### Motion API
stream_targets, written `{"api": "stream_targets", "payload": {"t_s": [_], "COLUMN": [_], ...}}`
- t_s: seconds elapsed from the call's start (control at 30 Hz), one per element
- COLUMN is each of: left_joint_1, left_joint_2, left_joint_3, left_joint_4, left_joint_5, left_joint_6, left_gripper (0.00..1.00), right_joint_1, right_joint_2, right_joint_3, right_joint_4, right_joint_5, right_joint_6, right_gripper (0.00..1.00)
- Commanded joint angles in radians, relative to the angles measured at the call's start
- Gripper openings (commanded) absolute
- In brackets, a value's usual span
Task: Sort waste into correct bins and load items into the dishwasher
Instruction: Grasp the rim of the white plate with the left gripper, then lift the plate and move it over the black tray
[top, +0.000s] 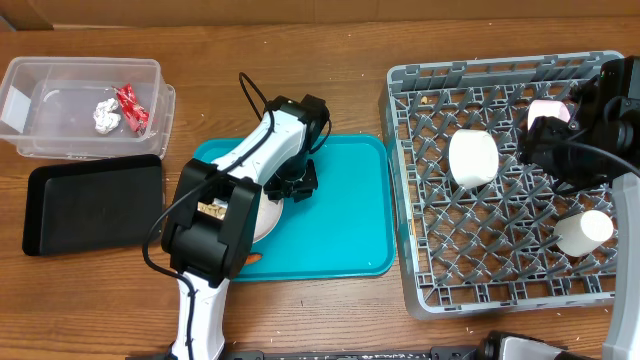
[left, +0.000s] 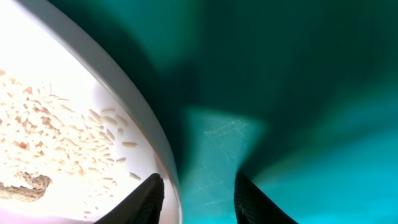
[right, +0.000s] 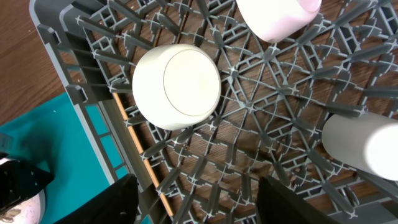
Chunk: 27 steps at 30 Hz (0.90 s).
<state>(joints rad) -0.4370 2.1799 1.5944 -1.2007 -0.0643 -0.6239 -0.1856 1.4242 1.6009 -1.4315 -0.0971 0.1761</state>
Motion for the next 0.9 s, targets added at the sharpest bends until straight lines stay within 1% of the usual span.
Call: {"api": "stream_targets", "payload": {"t_s": [0.0,0.07,0.17,0.27,0.37,0.57,0.87], "left_joint_1": [-0.004,-0.004,-0.004,-0.004,-0.004,-0.004,-0.004], "left_joint_2": [0.019,0.019,0.019,0.019,0.019,0.019,0.019], "left_joint_3": [-0.055,-0.064,-0.068,-0.068,-0.068,-0.056,0.043], "left_joint_4": [0.013,0.016,0.016,0.015,0.016,-0.005,-0.117], "left_joint_5": [-0.029,-0.03,-0.034,-0.043,-0.048,-0.065,-0.146], "left_joint_6": [-0.005,-0.004,-0.004,0.0,0.0,0.035,0.032], "left_gripper": [0.37,0.34,0.21,0.11,0.05,0.04,0.04], "right_joint_1": [-0.003,-0.003,-0.003,-0.003,-0.003,-0.003,-0.003], "right_joint_2": [-0.009,-0.009,-0.009,-0.009,-0.009,-0.009,-0.009], "right_joint_3": [0.015,0.015,0.015,0.015,0.015,0.015,0.015], "right_joint_4": [0.005,0.005,0.005,0.005,0.004,0.004,0.003], "right_joint_5": [-0.002,-0.002,-0.002,-0.002,-0.002,-0.002,-0.002], "right_joint_6": [0.002,0.002,0.002,0.002,0.002,0.002,0.002], "right_gripper": [0.64,0.64,0.64,0.64,0.64,0.64,0.64]}}
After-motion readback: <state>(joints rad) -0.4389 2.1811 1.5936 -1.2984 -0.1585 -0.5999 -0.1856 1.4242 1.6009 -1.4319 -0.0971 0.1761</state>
